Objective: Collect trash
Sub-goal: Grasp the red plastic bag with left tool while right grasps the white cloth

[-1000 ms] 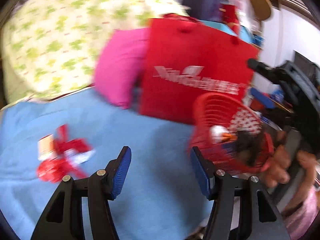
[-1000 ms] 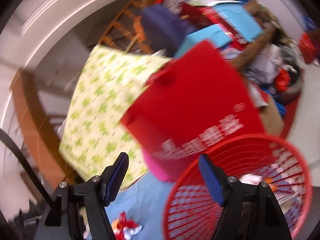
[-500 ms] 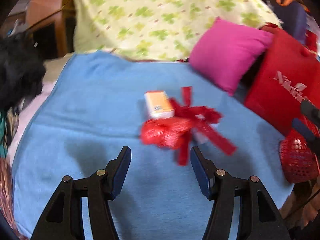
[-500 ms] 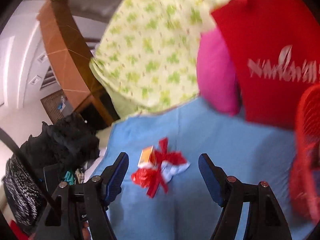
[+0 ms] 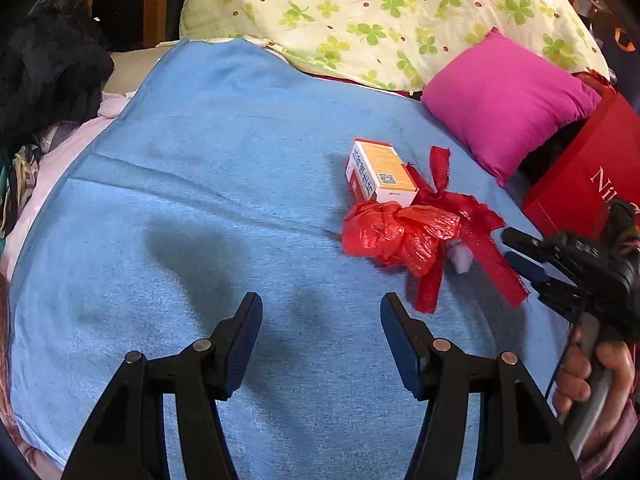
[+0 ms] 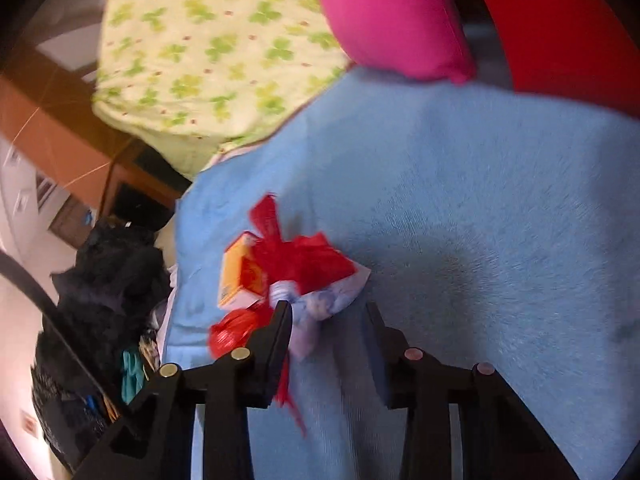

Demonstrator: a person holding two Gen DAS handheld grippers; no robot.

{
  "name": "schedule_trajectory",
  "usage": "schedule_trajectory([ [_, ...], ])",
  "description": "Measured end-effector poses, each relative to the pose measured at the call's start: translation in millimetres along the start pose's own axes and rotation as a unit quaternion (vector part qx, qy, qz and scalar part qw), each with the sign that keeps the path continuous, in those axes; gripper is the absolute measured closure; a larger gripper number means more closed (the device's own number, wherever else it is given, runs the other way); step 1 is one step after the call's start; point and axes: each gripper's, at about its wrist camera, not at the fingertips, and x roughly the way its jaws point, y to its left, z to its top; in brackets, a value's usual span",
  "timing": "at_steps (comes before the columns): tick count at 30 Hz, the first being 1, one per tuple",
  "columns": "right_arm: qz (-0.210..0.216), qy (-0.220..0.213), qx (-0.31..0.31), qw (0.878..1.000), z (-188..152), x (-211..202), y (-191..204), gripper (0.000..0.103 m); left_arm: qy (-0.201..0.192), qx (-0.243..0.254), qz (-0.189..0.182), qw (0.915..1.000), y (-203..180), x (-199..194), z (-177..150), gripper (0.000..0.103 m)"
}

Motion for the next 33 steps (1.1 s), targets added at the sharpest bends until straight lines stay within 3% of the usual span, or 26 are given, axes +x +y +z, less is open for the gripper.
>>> schedule_trajectory([
  [8, -0.039, 0.022, 0.059, 0.997, 4, 39, -3, 0.063, -0.007, -0.008, -0.008, 0.9999, 4, 1, 7, 0.041],
  [13, -0.032, 0.004, 0.06, 0.998, 8, 46, -1, 0.063, -0.029, -0.017, -0.031, 0.9989, 2, 0, 18, 0.041],
  [16, -0.042, 0.007, 0.038, 0.998, 5, 46, 2, 0.073, -0.036, -0.036, -0.058, 0.997, 1, 3, 27, 0.041],
  [22, -0.048, 0.016, 0.01, 0.999, -1, 12, 5, 0.075, -0.033, -0.105, -0.113, 0.9875, -4, 30, 45, 0.037],
  [28, -0.059, 0.042, -0.005, 0.997, -14, -29, -9, 0.075, -0.012, -0.147, -0.123, 0.9813, -19, 60, 44, 0.036],
  [33, -0.024, 0.084, -0.029, 0.996, -31, -63, -22, 0.075, 0.0, -0.148, -0.107, 0.9831, -30, 78, 37, 0.037],
])
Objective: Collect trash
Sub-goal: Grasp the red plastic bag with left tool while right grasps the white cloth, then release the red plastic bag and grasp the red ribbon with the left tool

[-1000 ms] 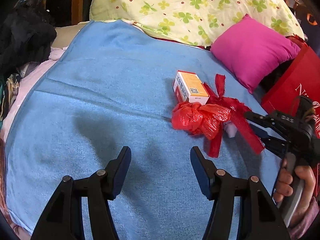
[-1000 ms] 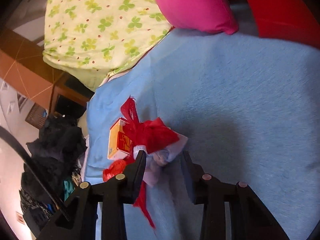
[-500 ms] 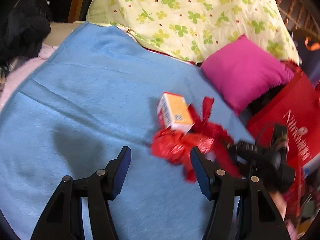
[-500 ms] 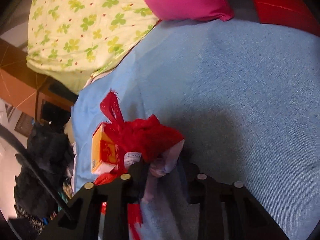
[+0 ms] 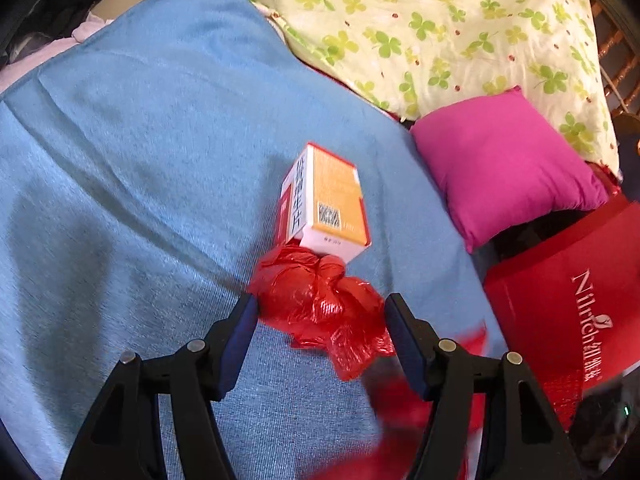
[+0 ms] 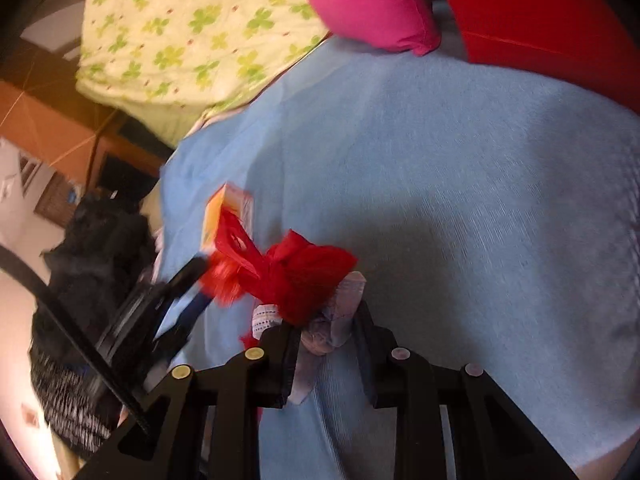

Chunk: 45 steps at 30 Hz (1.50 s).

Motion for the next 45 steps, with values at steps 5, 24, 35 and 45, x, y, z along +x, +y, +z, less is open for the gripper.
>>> schedule_trajectory([
  [5, 0.031, -0.005, -0.008, 0.999, -15, -20, -7, 0.075, 0.001, -0.007, -0.014, 0.9999, 10, -1, -3, 0.058],
  [24, 0.069, -0.053, -0.076, 0.993, -13, -17, 36, 0.076, 0.061, 0.122, 0.009, 0.9907, 50, -96, -31, 0.062],
  [35, -0.128, -0.078, -0.047, 0.988, -5, -15, 8, 0.076, -0.031, 0.16, 0.011, 0.9865, 12, -114, -27, 0.048],
  [45, -0.094, -0.093, -0.005, 0.991, 6, -36, -8, 0.074, 0.009, 0.245, -0.025, 0.9691, -60, -65, -65, 0.033],
])
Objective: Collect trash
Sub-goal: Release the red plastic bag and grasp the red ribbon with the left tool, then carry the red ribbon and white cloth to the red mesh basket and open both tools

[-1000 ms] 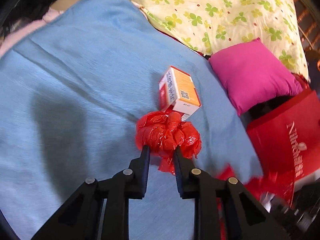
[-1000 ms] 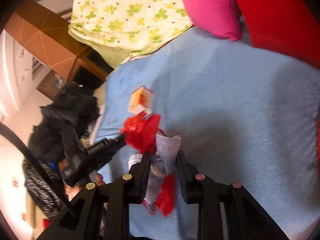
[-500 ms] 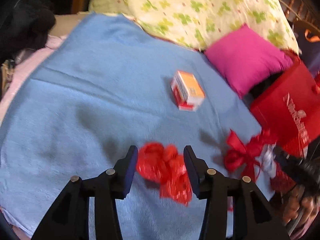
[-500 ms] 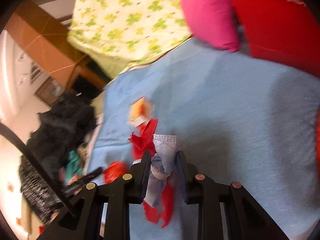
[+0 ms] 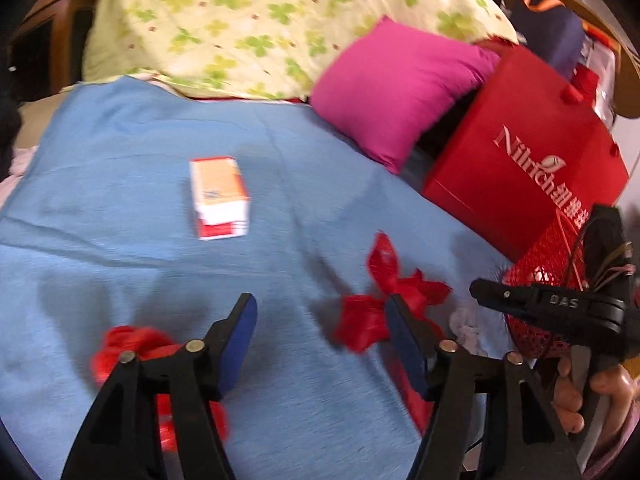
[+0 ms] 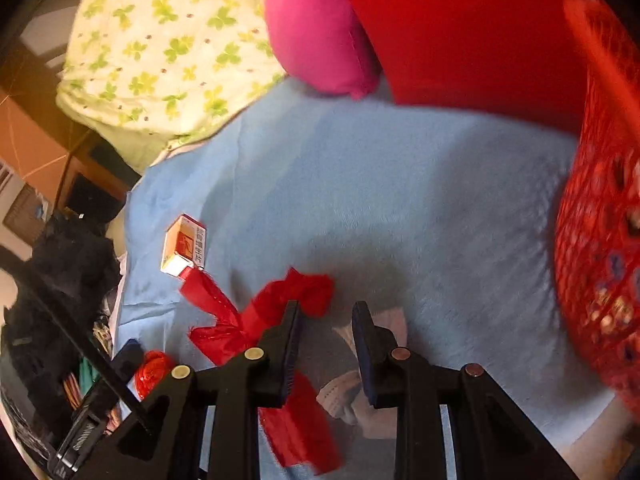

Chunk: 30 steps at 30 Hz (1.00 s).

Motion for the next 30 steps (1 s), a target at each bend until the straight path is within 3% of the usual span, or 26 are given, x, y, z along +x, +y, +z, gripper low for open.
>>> schedule_trajectory([
  [8, -0.012, -0.004, -0.021, 1.0, -1, -5, 0, 0.074, 0.054, 0.006, -0.011, 0.9984, -18, 58, -4, 0.032],
  [11, -0.015, 0.009, -0.03, 0.999, -1, 1, 1, 0.072, 0.064, 0.017, -0.016, 0.9977, -23, 62, -8, 0.035],
  [13, -0.021, 0.019, -0.035, 0.999, -3, 4, 2, 0.067, 0.062, 0.032, -0.031, 0.9971, -28, 59, -9, 0.075],
  [15, -0.027, 0.024, -0.038, 0.999, -4, 7, 2, 0.054, 0.055, 0.042, -0.037, 0.9969, -32, 54, -9, 0.089],
  [16, -0.026, 0.024, -0.039, 0.999, -5, 8, 2, 0.053, 0.051, 0.043, -0.044, 0.9968, -32, 50, -9, 0.092],
  [25, -0.055, 0.076, -0.046, 0.995, -15, 36, 2, 0.054, -0.011, 0.006, -0.085, 0.9963, -4, 0, 3, 0.094],
  [27, -0.065, 0.095, -0.048, 0.992, -18, 47, 2, 0.066, -0.032, 0.0, -0.078, 0.9964, 5, -15, 5, 0.094],
  [30, -0.067, 0.071, -0.076, 0.992, -18, 43, 13, 0.076, -0.053, -0.007, -0.062, 0.9966, 18, -34, 8, 0.094],
])
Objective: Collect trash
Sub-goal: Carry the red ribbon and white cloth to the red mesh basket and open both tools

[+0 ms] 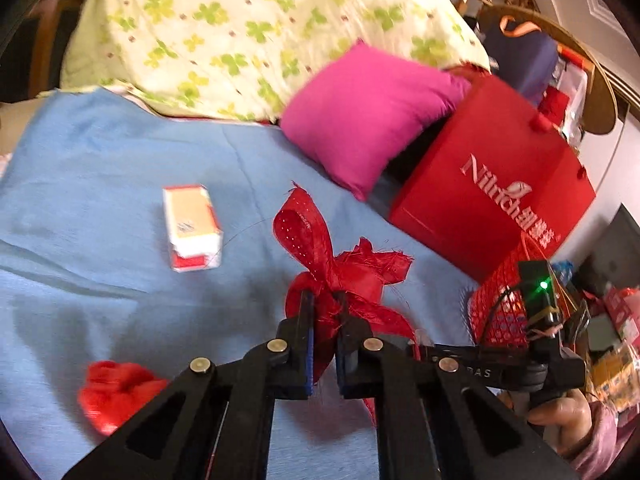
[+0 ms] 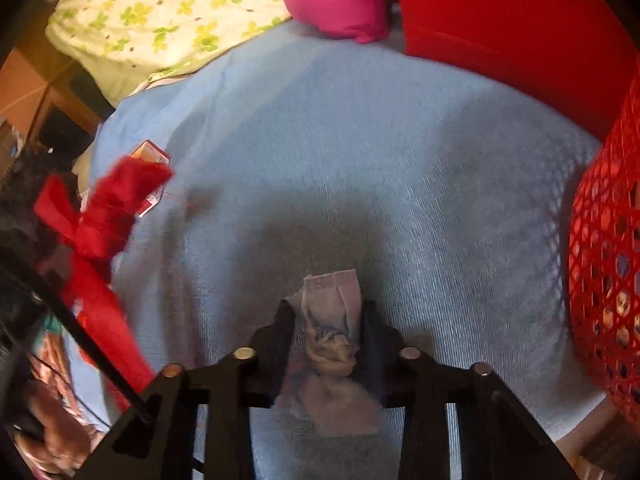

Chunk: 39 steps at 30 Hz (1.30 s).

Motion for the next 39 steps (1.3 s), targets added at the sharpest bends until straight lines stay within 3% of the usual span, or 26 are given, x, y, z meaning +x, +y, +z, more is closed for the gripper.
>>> schedule_trajectory([
  [9, 0.058, -0.145, -0.025, 0.987, -4, -65, 34, 0.077, -0.052, 0.008, 0.048, 0.9975, 1, -31, 11, 0.094],
  [18, 0.089, -0.293, -0.063, 0.95, -27, -137, 38, 0.077, -0.085, 0.051, 0.09, 0.991, -34, -56, 15, 0.094],
  [28, 0.103, -0.339, -0.047, 0.934, -31, -171, 11, 0.077, -0.107, 0.12, 0.135, 0.9778, -100, -66, 12, 0.094],
  [39, 0.11, -0.377, -0.007, 0.919, -35, -204, -34, 0.077, -0.104, 0.149, 0.138, 0.9736, -155, -55, 15, 0.094],
])
